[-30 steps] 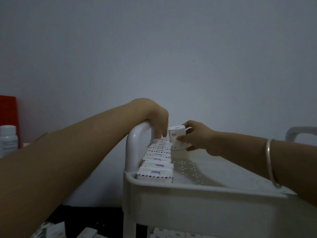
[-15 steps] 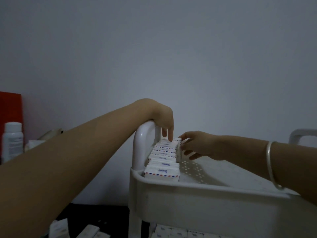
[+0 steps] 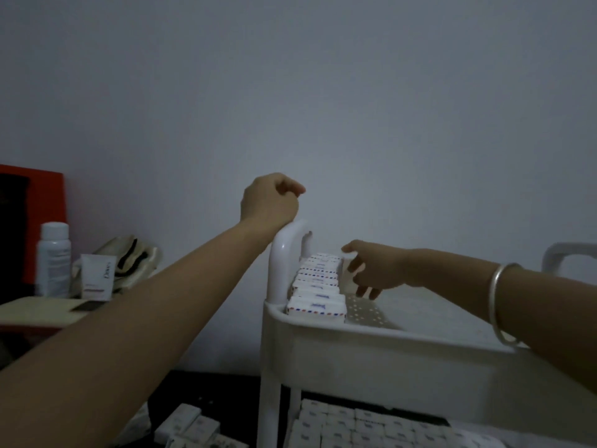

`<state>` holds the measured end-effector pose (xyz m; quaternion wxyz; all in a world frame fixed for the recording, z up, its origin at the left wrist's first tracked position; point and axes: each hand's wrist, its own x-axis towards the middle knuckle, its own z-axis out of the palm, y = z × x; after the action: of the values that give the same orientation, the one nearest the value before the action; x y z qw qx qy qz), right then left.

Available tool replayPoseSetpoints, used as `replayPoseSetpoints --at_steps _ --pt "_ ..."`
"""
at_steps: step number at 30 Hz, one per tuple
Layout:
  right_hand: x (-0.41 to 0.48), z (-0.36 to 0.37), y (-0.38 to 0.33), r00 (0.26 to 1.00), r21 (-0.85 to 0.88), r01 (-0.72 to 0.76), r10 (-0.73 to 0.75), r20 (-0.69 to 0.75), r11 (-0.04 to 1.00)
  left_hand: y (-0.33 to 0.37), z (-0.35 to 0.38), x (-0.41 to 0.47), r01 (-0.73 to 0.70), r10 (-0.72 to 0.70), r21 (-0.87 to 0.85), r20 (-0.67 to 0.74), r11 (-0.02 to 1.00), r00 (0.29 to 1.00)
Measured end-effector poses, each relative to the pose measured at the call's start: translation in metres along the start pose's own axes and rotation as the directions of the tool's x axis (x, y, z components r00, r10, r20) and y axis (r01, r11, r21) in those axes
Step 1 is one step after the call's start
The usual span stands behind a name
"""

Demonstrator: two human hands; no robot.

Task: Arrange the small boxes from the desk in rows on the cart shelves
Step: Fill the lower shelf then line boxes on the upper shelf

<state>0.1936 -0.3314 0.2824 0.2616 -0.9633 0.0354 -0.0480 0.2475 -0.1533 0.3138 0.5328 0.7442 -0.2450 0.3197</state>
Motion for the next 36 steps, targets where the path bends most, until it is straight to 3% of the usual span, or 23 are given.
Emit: replayPoseSetpoints --at_steps 3,6,9,12,15,17,19,21,24,27,29,32,36 --pt "-0.013 -0.015 -0.008 0.993 -0.274 0.052 -0.078 -0.086 0.960 -0.022 -0.019 -0.024 0.011 -0.011 0.002 -0.009 1.000 1.000" --pt "-0.039 -0.025 -0.026 0.972 -0.383 0.120 -0.187 -0.143 0.916 -0.048 -0.041 -0.053 0.013 -0.025 0.160 0.076 0.987 0.997" --pt "-0.077 -0.022 -0.054 0.886 -0.357 0.234 -0.349 -0.304 0.904 -0.080 -0.062 -0.087 -0.002 -0.079 0.283 0.273 0.959 0.959" --pt "-0.123 0.002 -0.079 0.753 -0.263 0.402 -0.480 -0.450 0.877 -0.118 -0.083 -0.123 -0.011 -0.170 0.342 0.496 0.940 0.851" --pt "-0.163 0.044 -0.097 0.654 -0.164 0.575 -0.571 -0.497 0.801 -0.159 -0.097 -0.156 -0.025 -0.282 0.455 0.593 0.890 0.754" --pt "-0.180 0.079 -0.102 0.657 -0.103 0.634 -0.605 -0.450 0.766 -0.187 -0.103 -0.175 -0.019 -0.356 0.528 0.600 0.849 0.717" --pt "-0.185 0.116 -0.098 0.712 -0.071 0.630 -0.613 -0.343 0.773 -0.211 -0.109 -0.192 -0.029 -0.421 0.603 0.590 0.797 0.688" --pt "-0.178 0.157 -0.090 0.793 -0.076 0.573 -0.575 -0.199 0.816 -0.230 -0.114 -0.206 -0.069 -0.444 0.659 0.576 0.749 0.686" --pt "-0.148 0.225 -0.067 0.928 -0.132 0.369 -0.358 0.098 0.920 -0.244 -0.121 -0.221 -0.153 -0.433 0.695 0.587 0.702 0.684" --pt "-0.113 0.287 -0.048 0.943 -0.271 0.195 -0.105 0.316 0.943 -0.248 -0.121 -0.231 -0.300 -0.333 0.745 0.570 0.596 0.751" --pt "-0.095 0.311 -0.042 0.958 -0.359 0.125 -0.019 0.285 0.925 -0.247 -0.121 -0.235 -0.314 -0.317 0.781 0.534 0.540 0.784" --pt "-0.075 0.331 -0.036 0.973 -0.463 0.056 0.057 0.225 0.885 -0.248 -0.121 -0.243 -0.296 -0.402 0.801 0.535 0.520 0.743" --pt "-0.053 0.349 -0.020 0.964 -0.461 -0.073 0.181 0.194 0.885 -0.250 -0.123 -0.248 -0.240 -0.424 0.764 0.557 0.599 0.714"
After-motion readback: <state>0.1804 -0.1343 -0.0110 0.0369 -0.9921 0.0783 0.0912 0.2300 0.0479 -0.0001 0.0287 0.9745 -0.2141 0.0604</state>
